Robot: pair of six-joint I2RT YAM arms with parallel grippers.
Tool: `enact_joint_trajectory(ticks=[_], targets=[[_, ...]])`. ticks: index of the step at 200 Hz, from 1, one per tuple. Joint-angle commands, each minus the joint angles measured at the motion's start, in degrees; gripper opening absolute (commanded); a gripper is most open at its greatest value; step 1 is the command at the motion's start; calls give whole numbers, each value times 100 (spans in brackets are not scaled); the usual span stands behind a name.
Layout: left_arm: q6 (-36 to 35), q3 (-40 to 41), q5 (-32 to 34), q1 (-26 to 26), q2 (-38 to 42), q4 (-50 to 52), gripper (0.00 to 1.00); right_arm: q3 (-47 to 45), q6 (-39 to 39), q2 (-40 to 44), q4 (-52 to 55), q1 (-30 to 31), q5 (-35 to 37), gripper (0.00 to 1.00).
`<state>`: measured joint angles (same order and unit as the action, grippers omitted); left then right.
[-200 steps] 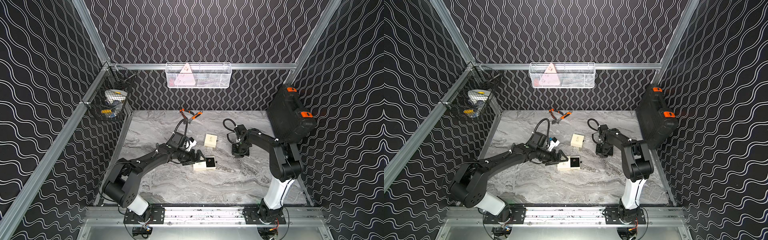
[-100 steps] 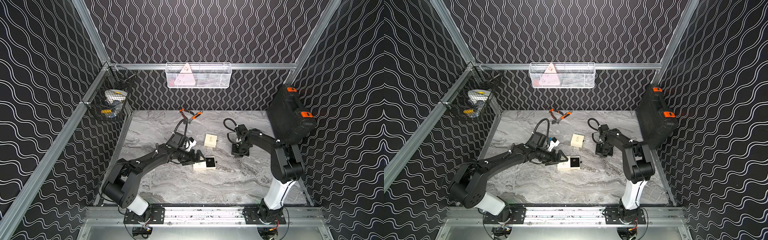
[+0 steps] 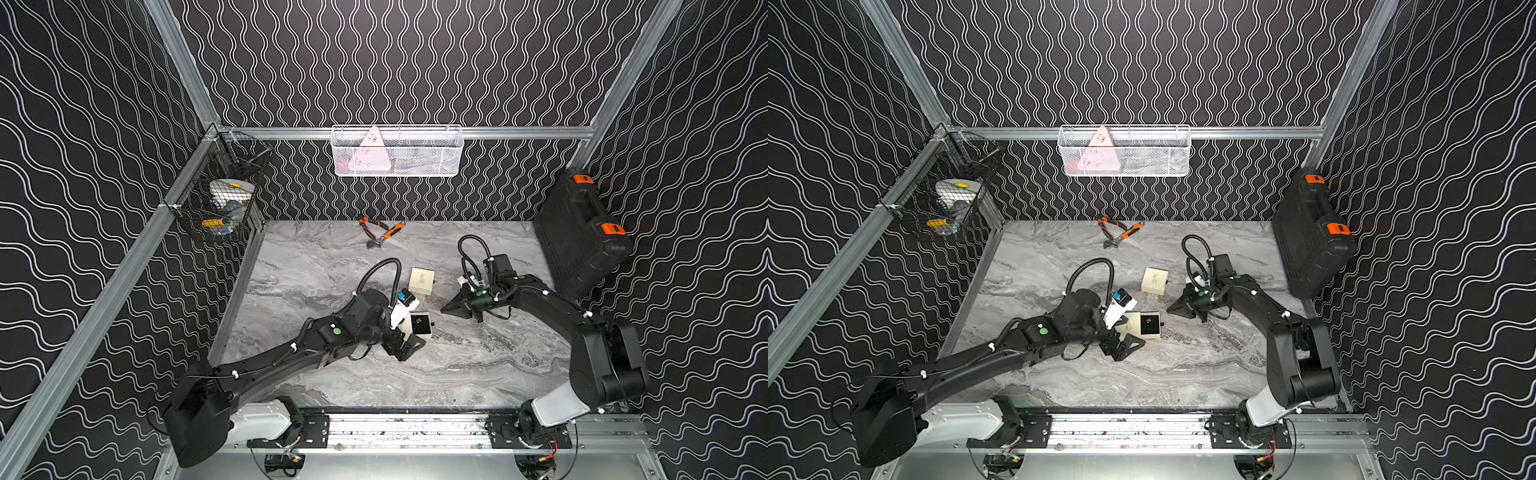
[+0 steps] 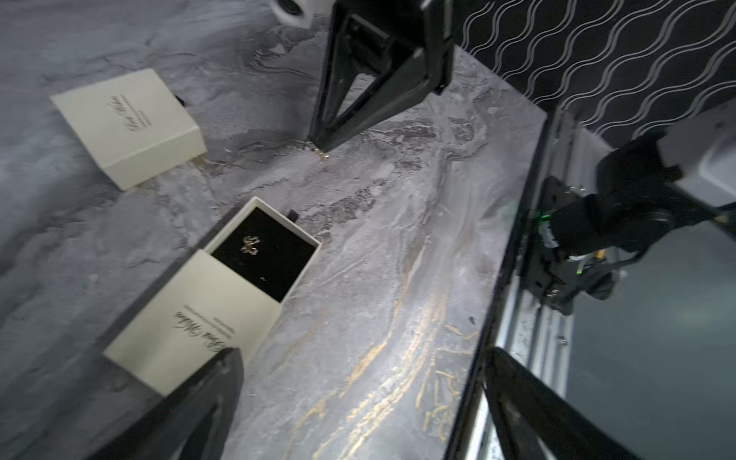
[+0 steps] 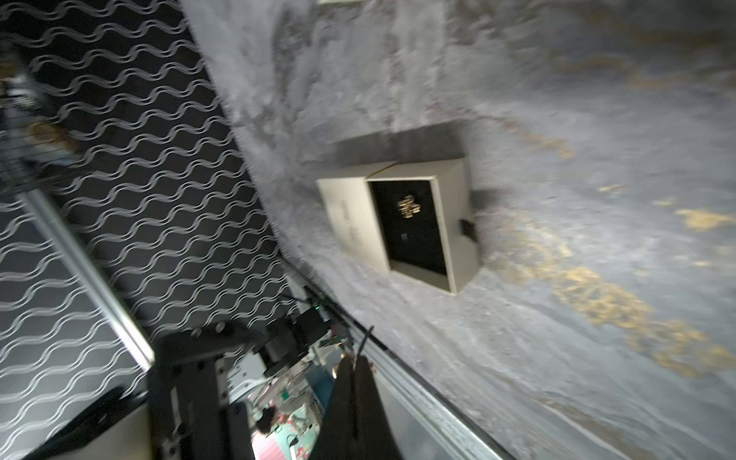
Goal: Place the earrings into the drawer-style jewelry box
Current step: Pick up the earring from the center of the board.
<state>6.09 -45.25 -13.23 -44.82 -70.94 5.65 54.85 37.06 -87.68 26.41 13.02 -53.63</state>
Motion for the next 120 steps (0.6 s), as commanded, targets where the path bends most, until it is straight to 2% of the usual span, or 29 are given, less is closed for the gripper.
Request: enact_joint_trajectory(ticks=[1, 16, 28, 51, 62, 79, 120], targets=[[-522, 77, 240, -36, 19, -891, 98, -320, 1079, 274, -1480, 4, -1097, 0], [-801, 153, -68, -36, -1, -1184, 96, -570, 1633, 427, -2202, 32, -1321, 0], [-1333, 124, -158, -46, -70, -1148, 92, -623, 1823, 516, -2402, 73, -1398, 0], [-2308, 309, 285, -136, -31, -1528, 93, -626, 1862, 667, -2431, 168, -1413, 0], [-2494, 495, 563, -145, 25, -1988, 98, -696, 2016, 706, -2640, 208, -1447, 0], [-2769, 646, 686, -158, 19, -2478, 99, -837, 2317, 718, -3082, 274, -1501, 0], [-3192, 416, 472, -170, -240, -2706, 96, -950, 2574, 732, -3456, 438, -1552, 0]])
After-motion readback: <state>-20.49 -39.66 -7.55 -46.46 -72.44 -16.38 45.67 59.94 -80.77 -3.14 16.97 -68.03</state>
